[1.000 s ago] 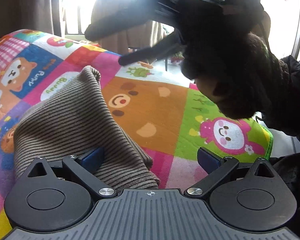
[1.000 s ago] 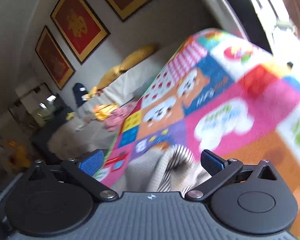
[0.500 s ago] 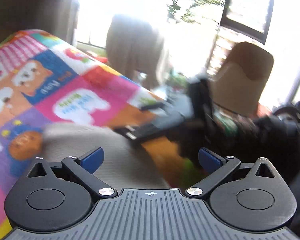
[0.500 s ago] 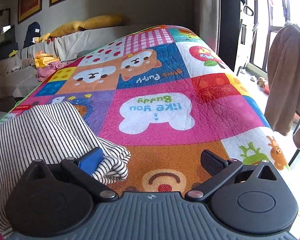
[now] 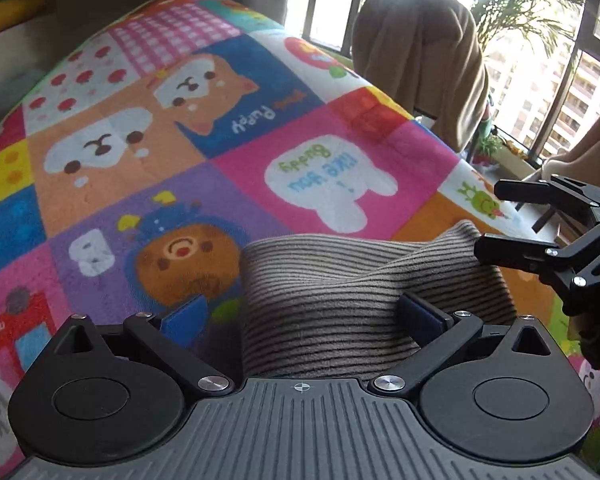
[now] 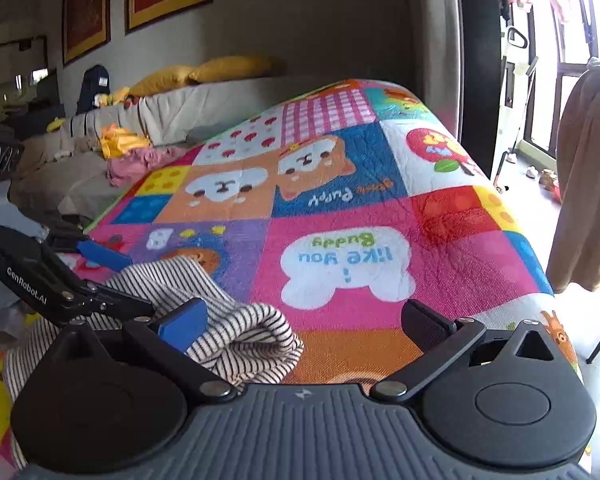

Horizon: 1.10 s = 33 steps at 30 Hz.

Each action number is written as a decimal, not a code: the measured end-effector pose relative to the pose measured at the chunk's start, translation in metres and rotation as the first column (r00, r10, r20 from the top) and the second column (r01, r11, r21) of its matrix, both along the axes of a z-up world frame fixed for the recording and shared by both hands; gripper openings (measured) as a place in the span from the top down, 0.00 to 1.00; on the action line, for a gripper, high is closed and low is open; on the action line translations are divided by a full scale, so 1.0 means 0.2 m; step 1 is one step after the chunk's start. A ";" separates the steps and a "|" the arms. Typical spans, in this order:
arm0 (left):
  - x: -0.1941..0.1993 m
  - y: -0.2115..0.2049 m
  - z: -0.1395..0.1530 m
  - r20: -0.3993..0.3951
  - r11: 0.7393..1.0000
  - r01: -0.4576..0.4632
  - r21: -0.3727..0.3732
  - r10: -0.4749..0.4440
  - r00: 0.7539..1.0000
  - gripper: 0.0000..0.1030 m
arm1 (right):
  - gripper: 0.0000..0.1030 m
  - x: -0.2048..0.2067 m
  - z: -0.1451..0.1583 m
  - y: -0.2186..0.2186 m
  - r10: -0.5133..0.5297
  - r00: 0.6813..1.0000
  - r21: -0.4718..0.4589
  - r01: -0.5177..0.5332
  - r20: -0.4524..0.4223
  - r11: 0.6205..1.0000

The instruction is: Fold clothes

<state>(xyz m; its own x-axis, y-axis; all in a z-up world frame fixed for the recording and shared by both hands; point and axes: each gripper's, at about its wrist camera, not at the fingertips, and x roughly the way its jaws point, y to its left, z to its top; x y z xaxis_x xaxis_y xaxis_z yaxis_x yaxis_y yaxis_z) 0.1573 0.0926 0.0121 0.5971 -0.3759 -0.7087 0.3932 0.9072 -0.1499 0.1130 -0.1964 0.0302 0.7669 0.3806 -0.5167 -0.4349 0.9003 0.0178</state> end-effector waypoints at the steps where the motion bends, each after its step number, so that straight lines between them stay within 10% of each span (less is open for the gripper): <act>1: 0.01 0.00 -0.01 -0.006 1.000 -0.001 -0.008 0.001 1.000 0.00 | 0.00 0.00 -0.03 0.02 0.001 1.000 -0.039 -0.001 0.002 0.999; 16: -0.03 0.02 0.00 0.024 1.000 0.008 -0.019 -0.008 1.000 0.00 | 0.00 -0.24 -0.14 0.14 0.173 0.978 0.008 -0.173 -0.119 0.985; 23: -0.10 0.21 -0.01 -0.060 0.984 0.028 -0.178 -0.039 0.997 0.00 | 0.00 -0.19 -0.14 0.09 0.178 0.961 0.090 -0.162 -0.211 0.983; 29: -0.14 0.28 -0.13 -0.152 0.953 0.023 -0.301 -0.072 0.986 0.00 | 0.00 0.05 -0.13 -0.06 0.222 0.858 0.399 -0.022 -0.463 0.917; 33: -0.14 0.28 -0.15 -0.149 0.941 0.003 -0.339 -0.057 0.987 0.00 | 0.00 0.17 -0.17 0.04 0.271 0.797 0.437 -0.010 -0.539 0.899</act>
